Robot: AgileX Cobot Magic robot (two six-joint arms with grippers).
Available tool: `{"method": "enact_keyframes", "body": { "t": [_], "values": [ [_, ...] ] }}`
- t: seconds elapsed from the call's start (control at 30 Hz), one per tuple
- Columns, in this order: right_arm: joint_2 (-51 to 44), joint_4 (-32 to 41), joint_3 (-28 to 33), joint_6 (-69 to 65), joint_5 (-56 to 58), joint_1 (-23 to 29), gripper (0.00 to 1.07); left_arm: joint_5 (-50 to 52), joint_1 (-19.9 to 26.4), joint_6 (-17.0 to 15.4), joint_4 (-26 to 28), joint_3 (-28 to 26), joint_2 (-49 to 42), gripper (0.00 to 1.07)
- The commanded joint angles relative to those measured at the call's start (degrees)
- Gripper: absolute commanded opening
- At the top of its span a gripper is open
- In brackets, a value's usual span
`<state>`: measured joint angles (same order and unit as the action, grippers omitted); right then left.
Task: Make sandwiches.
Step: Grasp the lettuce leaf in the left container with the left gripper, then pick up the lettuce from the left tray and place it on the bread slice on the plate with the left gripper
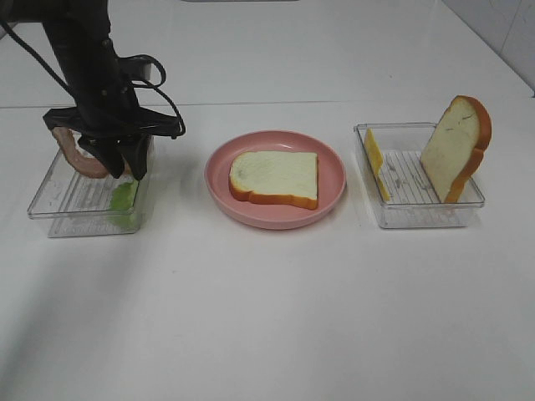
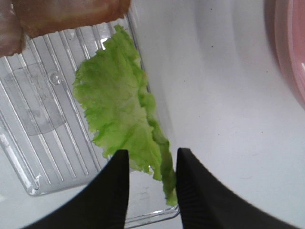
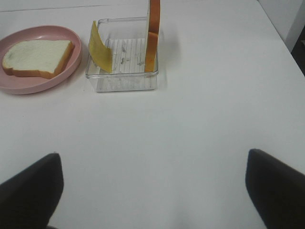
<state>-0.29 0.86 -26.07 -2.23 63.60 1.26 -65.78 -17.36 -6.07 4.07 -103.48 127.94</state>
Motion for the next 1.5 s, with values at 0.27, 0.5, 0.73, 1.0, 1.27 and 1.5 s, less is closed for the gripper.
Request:
{"method": "enact_keyframes", "body": {
  "t": [0.27,0.5,0.73,1.0,1.27,1.5],
  "values": [
    [-1.4,0.2,0.2,0.2,-0.6,-0.2,0.98,1.0,-0.1,0.6,0.1,0.3,0.1,0.0],
    [-1.4,0.2,0.2,0.2,-0.6,-0.2,0.98,-0.3,-0.1,1.9,0.2,0.3,-0.6,0.0],
    [-1.4,0.2,0.2,0.2,-0.6,-0.2,0.98,-2.6,-0.1,3.2,3.0,0.3,-6.2,0.0],
    [-1.4,0.2,0.2,0.2,-0.6,-0.2,0.98,-3.0,-0.1,4.0,11.3,0.2,-12.3,0.0],
    [-1.4,0.2,0.2,0.2,-0.6,-0.2,0.98,-1.7,-2.1,9.2,21.8,-6.5,-11.1,0.0],
    [-1.4,0.2,0.2,0.2,-0.6,-0.2,0.98,-1.6,-6.8,10.7,23.4,-17.5,-3.2,0.0]
  ]
}}
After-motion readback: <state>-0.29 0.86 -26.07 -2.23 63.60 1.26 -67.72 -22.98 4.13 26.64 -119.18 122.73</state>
